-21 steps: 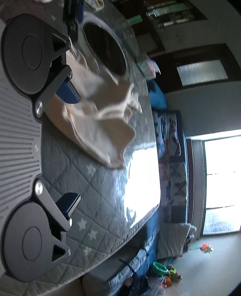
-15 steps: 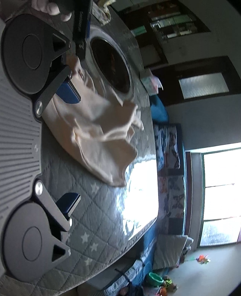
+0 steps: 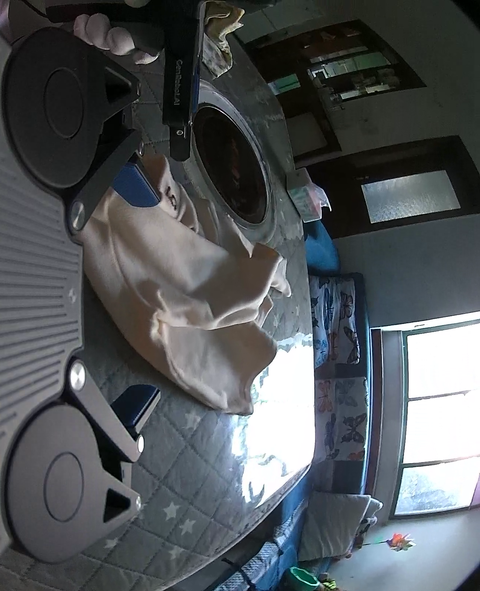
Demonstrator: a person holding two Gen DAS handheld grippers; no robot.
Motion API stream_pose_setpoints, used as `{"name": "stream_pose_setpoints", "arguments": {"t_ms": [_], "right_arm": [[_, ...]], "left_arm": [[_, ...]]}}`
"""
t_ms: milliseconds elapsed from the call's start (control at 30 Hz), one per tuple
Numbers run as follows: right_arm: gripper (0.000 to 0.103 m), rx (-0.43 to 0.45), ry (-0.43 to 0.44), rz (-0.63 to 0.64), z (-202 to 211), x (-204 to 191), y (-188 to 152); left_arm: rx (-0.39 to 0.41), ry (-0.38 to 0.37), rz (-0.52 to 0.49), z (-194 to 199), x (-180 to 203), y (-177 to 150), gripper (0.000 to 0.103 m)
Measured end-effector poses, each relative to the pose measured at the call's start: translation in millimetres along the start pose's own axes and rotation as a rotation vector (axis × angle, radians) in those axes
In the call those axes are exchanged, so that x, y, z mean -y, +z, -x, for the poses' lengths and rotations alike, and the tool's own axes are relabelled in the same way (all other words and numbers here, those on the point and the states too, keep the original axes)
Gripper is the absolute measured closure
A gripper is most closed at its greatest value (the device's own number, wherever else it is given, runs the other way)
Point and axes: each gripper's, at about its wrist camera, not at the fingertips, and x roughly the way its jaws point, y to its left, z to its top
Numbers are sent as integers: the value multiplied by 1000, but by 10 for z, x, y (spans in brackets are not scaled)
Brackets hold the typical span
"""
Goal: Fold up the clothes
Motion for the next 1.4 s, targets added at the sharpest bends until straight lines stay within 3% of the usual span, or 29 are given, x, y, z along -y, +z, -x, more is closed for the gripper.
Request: {"name": "stream_pose_setpoints", "arguments": {"t_ms": [233, 267, 300, 433, 733, 1067, 1267, 1400], "right_arm": [[1, 17, 31, 20, -41, -47, 182], [1, 16, 32, 25, -60, -53, 208], [3, 14, 32, 29, -86, -61, 237], [10, 7, 31, 41, -213, -64, 340], [27, -21, 66, 82, -639, -45, 623], [39, -55, 96, 119, -1114, -68, 819], [57, -91, 113, 97, -1394, -17, 845], [85, -95, 114, 69, -1430, 43, 822]], "left_arm": [[-10, -38, -15, -117, 60, 99, 32], [-10, -43, -20, -140, 73, 118, 38], [-12, -47, -23, -165, 85, 137, 44], [-21, -67, -38, -283, 137, 205, 51], [-48, -115, -62, -533, 234, 310, 52], [-66, -145, -54, -588, 237, 356, 57], [-74, -148, -56, -602, 236, 369, 55], [-83, -153, -47, -629, 225, 385, 55]]}}
